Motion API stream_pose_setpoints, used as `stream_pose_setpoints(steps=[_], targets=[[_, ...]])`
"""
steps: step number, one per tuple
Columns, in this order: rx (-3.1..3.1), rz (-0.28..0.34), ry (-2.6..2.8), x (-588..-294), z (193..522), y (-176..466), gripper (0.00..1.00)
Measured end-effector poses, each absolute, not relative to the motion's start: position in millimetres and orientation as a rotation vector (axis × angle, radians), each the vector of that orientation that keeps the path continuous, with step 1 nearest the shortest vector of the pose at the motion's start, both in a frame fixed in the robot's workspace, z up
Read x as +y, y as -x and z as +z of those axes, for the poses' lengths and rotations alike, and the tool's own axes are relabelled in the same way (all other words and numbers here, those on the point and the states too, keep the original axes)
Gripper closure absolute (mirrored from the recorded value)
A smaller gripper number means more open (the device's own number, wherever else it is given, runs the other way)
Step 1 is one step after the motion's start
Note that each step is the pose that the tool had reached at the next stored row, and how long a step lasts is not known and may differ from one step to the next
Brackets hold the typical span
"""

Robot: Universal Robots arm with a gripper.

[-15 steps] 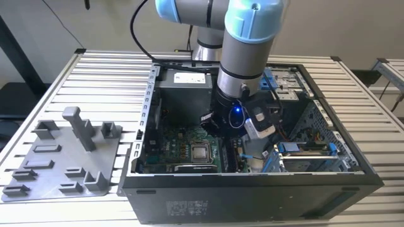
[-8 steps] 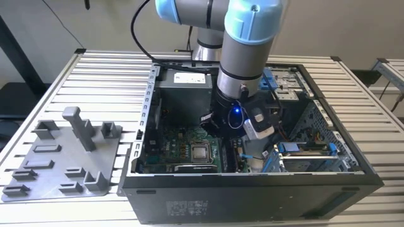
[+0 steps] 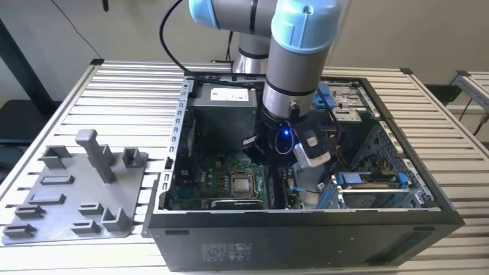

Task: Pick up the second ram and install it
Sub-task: 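Insert the second ram into the second slot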

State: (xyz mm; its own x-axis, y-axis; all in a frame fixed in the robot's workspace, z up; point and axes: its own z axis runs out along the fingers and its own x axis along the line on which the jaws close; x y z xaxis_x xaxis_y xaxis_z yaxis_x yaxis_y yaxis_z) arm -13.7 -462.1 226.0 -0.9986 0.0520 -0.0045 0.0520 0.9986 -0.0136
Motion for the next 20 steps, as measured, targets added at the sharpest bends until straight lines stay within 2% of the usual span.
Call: stream_pose_setpoints(steps=[20], targets=[[3.136,-0.021,-0.112,-462.7,222.8,11.5,0.86]])
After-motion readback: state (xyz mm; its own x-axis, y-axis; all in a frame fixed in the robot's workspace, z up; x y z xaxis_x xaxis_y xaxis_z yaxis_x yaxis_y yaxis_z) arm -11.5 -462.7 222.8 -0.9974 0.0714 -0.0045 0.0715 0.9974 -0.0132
